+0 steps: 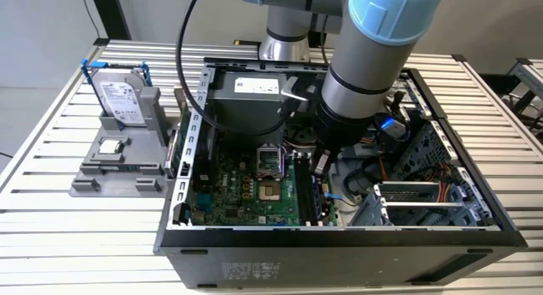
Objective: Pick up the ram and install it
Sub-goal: 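Press down the ram until it locks into place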
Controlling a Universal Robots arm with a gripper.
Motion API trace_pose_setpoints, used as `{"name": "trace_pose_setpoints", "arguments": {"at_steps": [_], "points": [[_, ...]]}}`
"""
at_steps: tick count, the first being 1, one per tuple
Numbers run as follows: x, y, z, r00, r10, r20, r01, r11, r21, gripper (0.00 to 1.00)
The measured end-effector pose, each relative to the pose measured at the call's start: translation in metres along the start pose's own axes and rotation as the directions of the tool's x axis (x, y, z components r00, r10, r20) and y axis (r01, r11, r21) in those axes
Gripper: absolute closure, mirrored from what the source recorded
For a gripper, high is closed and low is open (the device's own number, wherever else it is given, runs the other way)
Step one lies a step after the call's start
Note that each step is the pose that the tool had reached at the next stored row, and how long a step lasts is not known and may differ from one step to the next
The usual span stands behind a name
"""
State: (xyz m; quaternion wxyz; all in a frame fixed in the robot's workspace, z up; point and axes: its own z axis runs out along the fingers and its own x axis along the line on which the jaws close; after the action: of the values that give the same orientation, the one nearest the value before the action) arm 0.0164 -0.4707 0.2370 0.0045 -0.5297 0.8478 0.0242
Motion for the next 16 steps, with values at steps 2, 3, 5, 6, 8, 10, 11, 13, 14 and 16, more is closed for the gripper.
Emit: {"name": "trace_pose_setpoints", "arguments": {"at_steps": [2, 3, 5, 6, 8, 10, 11, 13, 14, 16], "points": [[0.0, 0.0, 0.0001, 0.9994, -0.033, 0.0014, 0.033, 0.9994, 0.0044, 1.0], [0.0, 0.0, 0.0001, 0.9987, -0.051, 0.0021, 0.051, 0.9987, 0.0069, 1.0], [0.0, 0.0, 0.0001, 0.9963, -0.086, 0.0031, 0.086, 0.9962, 0.0112, 1.0], [0.0, 0.0, 0.0001, 0.9945, -0.105, 0.0032, 0.105, 0.9944, 0.0124, 1.0], [0.0, 0.0001, 0.0001, 0.9901, -0.14, 0.0022, 0.14, 0.99, 0.0117, 1.0], [0.0, 0.0001, 0.0001, 0.9843, -0.176, 0.0009, 0.176, 0.9843, 0.0103, 1.0], [0.0, 0.0, 0.0001, 0.9809, -0.195, 0.0004, 0.195, 0.9808, 0.0096, 1.0], [0.0, 0.0, 0.0004, 0.9733, -0.23, -0.0004, 0.23, 0.9732, 0.0082, 1.0], [0.0, 0.0, 0.0006, 0.969, -0.247, -0.0009, 0.247, 0.969, 0.0074, 1.0], [0.0001, 0.0, 0.0009, 0.9593, -0.282, -0.0019, 0.282, 0.9593, 0.0059, 1.0]]}}
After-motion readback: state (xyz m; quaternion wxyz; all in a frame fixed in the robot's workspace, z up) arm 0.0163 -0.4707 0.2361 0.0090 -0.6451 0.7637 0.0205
